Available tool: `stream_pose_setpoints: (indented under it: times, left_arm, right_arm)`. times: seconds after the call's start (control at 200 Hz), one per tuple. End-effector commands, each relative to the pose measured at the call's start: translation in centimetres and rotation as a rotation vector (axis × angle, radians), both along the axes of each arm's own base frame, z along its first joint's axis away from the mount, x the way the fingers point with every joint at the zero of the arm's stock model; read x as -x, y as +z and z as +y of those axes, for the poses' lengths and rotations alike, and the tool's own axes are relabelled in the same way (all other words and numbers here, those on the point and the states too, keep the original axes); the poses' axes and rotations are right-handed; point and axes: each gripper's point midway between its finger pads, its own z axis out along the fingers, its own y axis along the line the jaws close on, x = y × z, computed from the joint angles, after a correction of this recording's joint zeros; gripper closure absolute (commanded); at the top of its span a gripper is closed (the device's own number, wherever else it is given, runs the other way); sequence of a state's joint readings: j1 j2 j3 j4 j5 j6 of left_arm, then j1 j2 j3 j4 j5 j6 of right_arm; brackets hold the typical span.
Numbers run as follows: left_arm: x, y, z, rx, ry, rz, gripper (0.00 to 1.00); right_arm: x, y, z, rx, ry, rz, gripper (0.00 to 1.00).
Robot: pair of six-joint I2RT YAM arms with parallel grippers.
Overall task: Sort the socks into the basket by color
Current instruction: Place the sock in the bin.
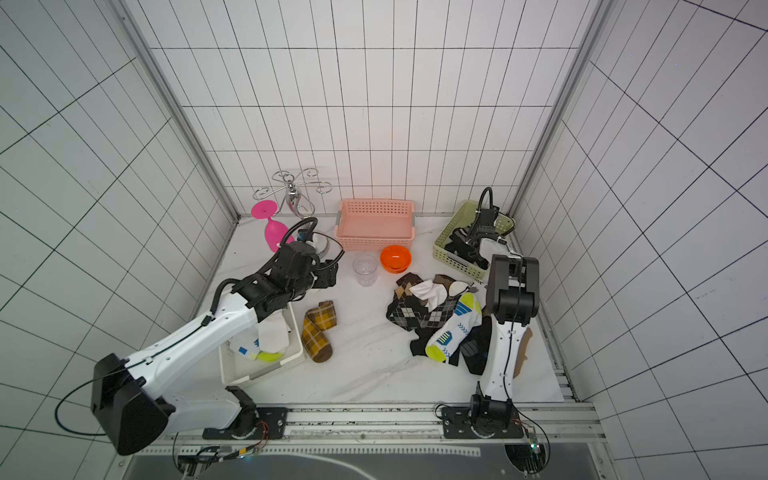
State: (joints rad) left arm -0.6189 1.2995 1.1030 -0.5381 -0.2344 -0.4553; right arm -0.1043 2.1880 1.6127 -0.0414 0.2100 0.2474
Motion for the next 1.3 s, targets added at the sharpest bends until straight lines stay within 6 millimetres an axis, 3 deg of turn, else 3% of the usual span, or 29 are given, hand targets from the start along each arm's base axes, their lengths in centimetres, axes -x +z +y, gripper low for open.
stream_pose_setpoints:
  times: [0.0,0.335,0.475,0.66,0.889,1.049,1.294]
  left_arm:
    - [-0.5,1.3,-0.5,0.029,-0.011,-0.026,0.23]
    - [0.0,0.8,-1.3,0.046,-0.054,-0.011,0.23]
    - [0.2,0.7,-1.8,0.05,-0.082,-0.007,0.22]
    - [0.7,0.4,-3.0,0.052,-0.132,0.001,0.22]
    - [1.4,-0.7,-5.2,0.013,-0.195,0.016,0.21]
    - [0.6,-3.8,-2.6,-0.093,-0.029,0.113,0.21]
    - [-1.9,-7.2,2.4,-0.102,0.159,0.205,0.21]
  right_arm:
    - [-2.0,3.9,0.6,-0.029,0.021,-0.077,0.97]
    - [-2.0,8.5,2.5,-0.082,0.063,-0.149,0.49]
    - [-1.3,10.4,3.6,-0.085,0.079,-0.167,0.25]
    - [0.2,12.4,5.1,-0.084,0.1,-0.183,0.03]
    - [3.0,14.7,8.7,-0.157,0.182,-0.202,0.02]
    - [6.1,16.4,12.8,-0.202,0.288,-0.202,0.01]
    - [12.8,18.1,21.6,-0.253,0.526,-0.172,0.01]
